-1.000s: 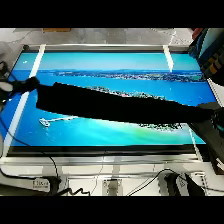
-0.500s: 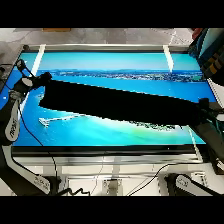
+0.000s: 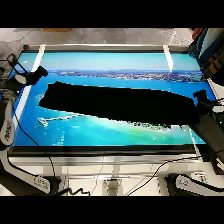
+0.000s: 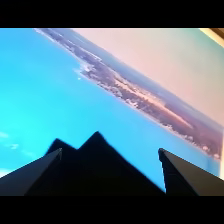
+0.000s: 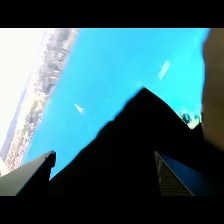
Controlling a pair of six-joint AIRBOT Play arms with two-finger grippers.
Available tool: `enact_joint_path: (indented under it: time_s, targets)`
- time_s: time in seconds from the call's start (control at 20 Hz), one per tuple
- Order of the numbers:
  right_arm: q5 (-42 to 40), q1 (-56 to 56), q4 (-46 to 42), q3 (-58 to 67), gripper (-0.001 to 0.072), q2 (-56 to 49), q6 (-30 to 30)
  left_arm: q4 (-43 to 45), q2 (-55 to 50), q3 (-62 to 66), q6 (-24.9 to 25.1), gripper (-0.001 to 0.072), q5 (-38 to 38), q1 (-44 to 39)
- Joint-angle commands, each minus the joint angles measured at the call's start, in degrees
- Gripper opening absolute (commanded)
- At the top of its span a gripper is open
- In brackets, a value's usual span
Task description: Fold the clothes and pants, and hang the long-sleeved shirts on hangers.
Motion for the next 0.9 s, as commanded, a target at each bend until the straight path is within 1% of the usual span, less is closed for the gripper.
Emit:
enact_joint_path:
  time_s: [0.0, 0.05, 0.1, 0.15, 0.2, 0.3, 0.4, 0.5, 0.65, 0.75, 0.85]
  targets:
    - [5.18, -3.80, -6.69, 0.92, 0.0692, 3.37, -0.04, 5.18, 3.98, 0.04, -0.28, 0.0694, -15.78, 4.44]
    - [7.89, -5.99, -7.67, 0.92, 0.0692, 4.48, -0.04, 5.44, 4.15, 0.02, -0.26, 0.0624, -22.88, 6.60]
    - [10.71, -8.17, -8.37, 0.92, 0.0692, 5.33, -0.04, 5.40, 3.98, -0.17, -0.26, 0.0581, -29.75, 8.72]
    - [13.22, -10.01, -9.14, 0.92, 0.0691, 5.95, -0.04, 5.20, 3.98, -1.20, -0.35, 0.0581, -34.25, 10.40]
    - [15.78, -11.76, -9.90, 0.92, 0.0691, 6.23, -0.07, 4.28, 4.11, -3.04, -1.22, 0.0582, -37.00, 11.91]
    - [20.11, -14.21, -11.17, 0.92, 0.0691, 6.25, -0.07, 0.98, 4.83, -8.20, -1.31, 0.0583, -37.46, 13.49]
    - [22.40, -15.34, -12.02, 0.92, 0.0692, 6.25, -0.07, -0.57, 5.88, -13.99, -1.29, 0.0586, -33.31, 13.51]
    - [22.91, -15.32, -12.11, 0.92, 0.0691, 6.25, -0.04, -5.22, 6.16, -18.86, -1.25, 0.0588, -27.74, 12.92]
    - [23.71, -15.21, -11.21, 0.92, 0.0692, 6.25, -0.04, -13.73, 6.10, -24.83, -1.05, 0.0589, -16.98, 12.07]
    - [24.96, -15.21, -11.19, 0.92, 0.0691, 6.25, -0.31, -16.76, 5.66, -26.71, -1.03, 0.0589, -9.97, 11.10]
    - [26.51, -15.13, -10.19, 0.92, 0.0690, 6.25, -4.57, -16.94, 4.90, -26.64, -1.01, 0.0588, -5.55, 9.44]
